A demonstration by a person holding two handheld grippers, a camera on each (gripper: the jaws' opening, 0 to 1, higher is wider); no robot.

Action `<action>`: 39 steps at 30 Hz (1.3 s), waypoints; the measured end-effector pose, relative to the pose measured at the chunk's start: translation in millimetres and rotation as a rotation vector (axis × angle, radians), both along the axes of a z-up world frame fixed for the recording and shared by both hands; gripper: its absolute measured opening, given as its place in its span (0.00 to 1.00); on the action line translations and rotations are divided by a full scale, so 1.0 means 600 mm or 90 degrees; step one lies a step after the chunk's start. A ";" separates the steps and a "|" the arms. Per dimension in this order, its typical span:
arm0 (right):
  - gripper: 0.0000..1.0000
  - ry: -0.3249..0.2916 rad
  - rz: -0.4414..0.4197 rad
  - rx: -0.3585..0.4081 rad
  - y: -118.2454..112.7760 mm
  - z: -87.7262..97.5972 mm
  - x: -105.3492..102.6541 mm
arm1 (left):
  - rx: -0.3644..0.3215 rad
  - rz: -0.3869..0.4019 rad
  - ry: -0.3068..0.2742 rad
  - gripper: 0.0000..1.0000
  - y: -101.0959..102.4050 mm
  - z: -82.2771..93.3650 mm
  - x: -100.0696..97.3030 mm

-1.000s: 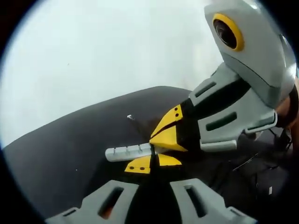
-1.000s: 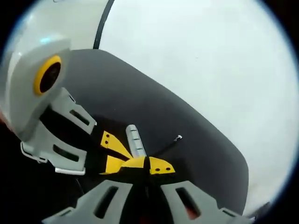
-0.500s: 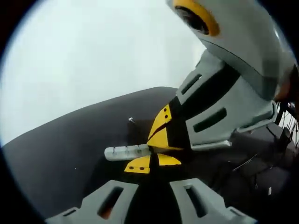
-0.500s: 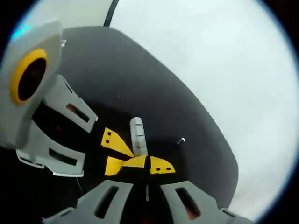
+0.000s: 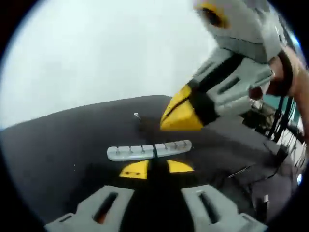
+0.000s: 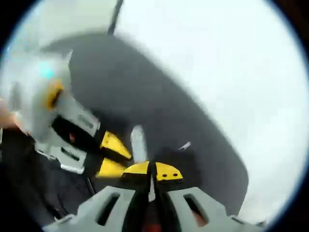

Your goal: Grab the wires, straighten them and put them on the rack

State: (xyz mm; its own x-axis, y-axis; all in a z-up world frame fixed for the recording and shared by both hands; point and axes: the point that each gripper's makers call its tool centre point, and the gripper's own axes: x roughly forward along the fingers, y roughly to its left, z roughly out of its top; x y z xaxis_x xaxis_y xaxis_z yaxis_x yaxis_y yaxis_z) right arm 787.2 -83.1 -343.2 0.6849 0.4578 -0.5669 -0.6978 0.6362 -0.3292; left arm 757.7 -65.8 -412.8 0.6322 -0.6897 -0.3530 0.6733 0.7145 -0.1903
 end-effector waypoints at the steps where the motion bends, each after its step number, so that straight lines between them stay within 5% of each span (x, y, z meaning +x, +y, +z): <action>1: 0.03 -0.014 -0.005 0.003 -0.012 0.014 -0.002 | -0.016 0.004 0.001 0.38 0.014 0.008 0.005; 2: 0.06 -0.029 -0.037 -0.001 -0.035 0.024 -0.016 | -0.012 0.007 0.001 0.43 0.025 0.011 0.009; 4: 0.09 -0.081 -0.009 -0.039 -0.044 0.051 -0.023 | -0.017 0.024 0.001 0.39 0.055 0.033 0.016; 7: 0.10 -0.133 0.000 -0.026 -0.048 0.087 -0.049 | -0.119 0.082 -0.030 0.30 0.100 0.114 0.033; 9: 0.10 -0.133 -0.056 0.034 -0.054 0.106 -0.034 | -0.157 0.115 -0.065 0.26 0.129 0.159 0.041; 11: 0.09 -0.141 -0.081 0.012 -0.050 0.086 -0.006 | -0.132 0.128 -0.074 0.21 0.136 0.155 0.043; 13: 0.00 -0.068 -0.051 0.005 -0.017 0.012 0.003 | -0.084 0.117 -0.046 0.12 0.122 0.116 0.039; 16: 0.00 0.013 -0.094 0.042 -0.006 -0.059 0.026 | -0.050 0.042 0.019 0.06 0.064 0.054 0.010; 17: 0.00 0.037 -0.120 0.077 -0.005 -0.076 0.030 | -0.045 0.014 0.010 0.06 0.043 0.047 0.002; 20: 0.00 0.151 -0.327 0.316 -0.024 -0.092 0.066 | 0.011 -0.018 -0.014 0.07 0.014 0.027 -0.006; 21: 0.00 0.172 -0.330 0.327 -0.024 -0.098 0.066 | 0.016 -0.009 -0.026 0.06 0.012 0.026 0.001; 24: 0.00 0.073 -0.294 0.244 -0.045 -0.098 0.066 | 0.015 -0.008 -0.025 0.05 0.012 0.020 0.009; 28: 0.00 0.141 -0.277 0.296 -0.023 -0.105 0.054 | -0.004 -0.027 -0.004 0.05 0.003 0.010 0.005; 32: 0.00 0.123 -0.281 0.278 -0.035 -0.094 0.049 | 0.049 -0.036 -0.023 0.06 -0.004 -0.006 0.005; 34: 0.00 0.090 -0.221 0.272 -0.020 -0.065 0.042 | 0.045 -0.036 -0.032 0.06 -0.005 -0.002 0.002; 37: 0.00 0.030 -0.090 0.163 0.021 -0.067 0.004 | 0.046 -0.035 -0.027 0.05 -0.003 -0.002 0.003; 39: 0.00 0.006 -0.116 0.078 0.006 -0.082 0.009 | 0.039 -0.028 -0.015 0.05 -0.002 -0.008 0.004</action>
